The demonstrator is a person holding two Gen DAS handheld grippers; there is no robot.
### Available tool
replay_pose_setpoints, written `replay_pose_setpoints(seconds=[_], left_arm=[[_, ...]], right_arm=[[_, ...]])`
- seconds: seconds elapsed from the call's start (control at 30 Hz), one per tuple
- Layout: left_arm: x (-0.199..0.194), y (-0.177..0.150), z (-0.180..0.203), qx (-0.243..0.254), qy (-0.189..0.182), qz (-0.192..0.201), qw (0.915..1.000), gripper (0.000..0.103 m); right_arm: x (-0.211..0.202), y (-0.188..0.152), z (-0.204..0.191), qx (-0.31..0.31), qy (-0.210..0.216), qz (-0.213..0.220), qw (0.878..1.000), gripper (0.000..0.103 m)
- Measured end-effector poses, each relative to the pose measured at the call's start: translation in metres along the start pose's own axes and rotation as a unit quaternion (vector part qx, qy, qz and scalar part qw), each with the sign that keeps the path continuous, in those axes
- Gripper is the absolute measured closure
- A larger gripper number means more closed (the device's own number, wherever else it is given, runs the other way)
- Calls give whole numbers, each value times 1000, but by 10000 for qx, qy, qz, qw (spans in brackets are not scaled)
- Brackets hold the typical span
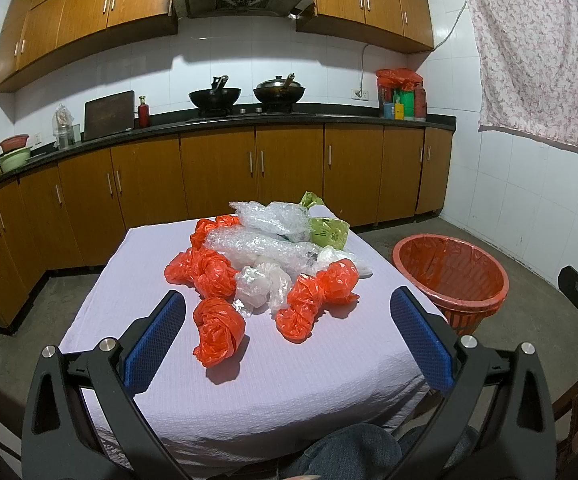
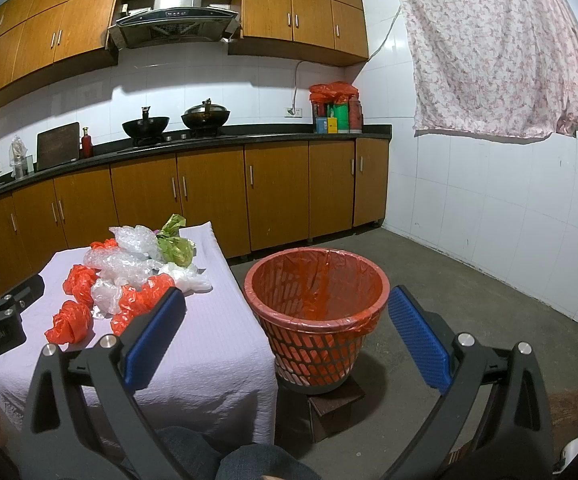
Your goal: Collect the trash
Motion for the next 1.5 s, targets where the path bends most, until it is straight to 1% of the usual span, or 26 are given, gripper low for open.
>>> replay_pose_setpoints(seconds=[0.3,0.33,0.37,0.4,0.5,0.53,0.7,0.77,0.93,1.07,1.2,1.3,1.33,1.43,1.5], left_arm=[[3,-1,-6,6,29,-14,10000,2],[4,-2,-7,9,45,-22,10000,2],[4,-3,-9,2,70,-35,10000,2],[7,-16,-14,-14,89,-53,9999,2],[13,-20,-29,-114,191,-161,9996,2],[14,-19,-31,-137,226,-187,9995,2],[34,-26,-75,-395,679,-449,9959,2],[44,-32,-95,-472,913,-547,9932,2],[71,-40,-119,-557,1143,-853,9882,2],[91,-45,-119,-779,980,-1164,9853,2],[105,-44,-116,-840,856,-1258,9848,2],[120,-44,-113,-786,849,-1295,9848,2],[124,-45,-113,-778,866,-1321,9844,3],[139,-50,-116,-860,869,-1516,9809,14],[143,-52,-119,-930,821,-1580,9796,17]], right_arm=[[0,2,2,2,16,-12,10000,4],[1,0,-2,1,25,-18,10000,4],[3,-3,-3,2,36,-23,10000,4],[3,-4,-3,6,48,-30,10000,4],[12,-2,-5,19,105,-75,9999,4],[14,-9,-7,14,112,-109,9999,4],[22,-15,-12,23,101,-195,9998,4],[28,-15,-12,56,124,-263,9996,4],[43,-16,-15,110,117,-395,9991,4],[58,-16,-20,157,170,-506,9985,4],[73,-17,-32,186,384,-673,9968,4],[85,-18,-48,204,680,-787,9944,4],[88,-17,-53,205,782,-811,9934,4],[97,-14,-70,134,974,-824,9917,4],[102,-10,-82,54,1068,-811,9910,4]])
Point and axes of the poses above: each gripper's, at about its wrist camera, not at the fingertips, and x roughly the way its jaws point, z to its right, y to its top, the point moved 6 cm from there along x, roughly the way its jaws point, and after that the axes turned 13 degrees about -x, right-handed, at the moved point
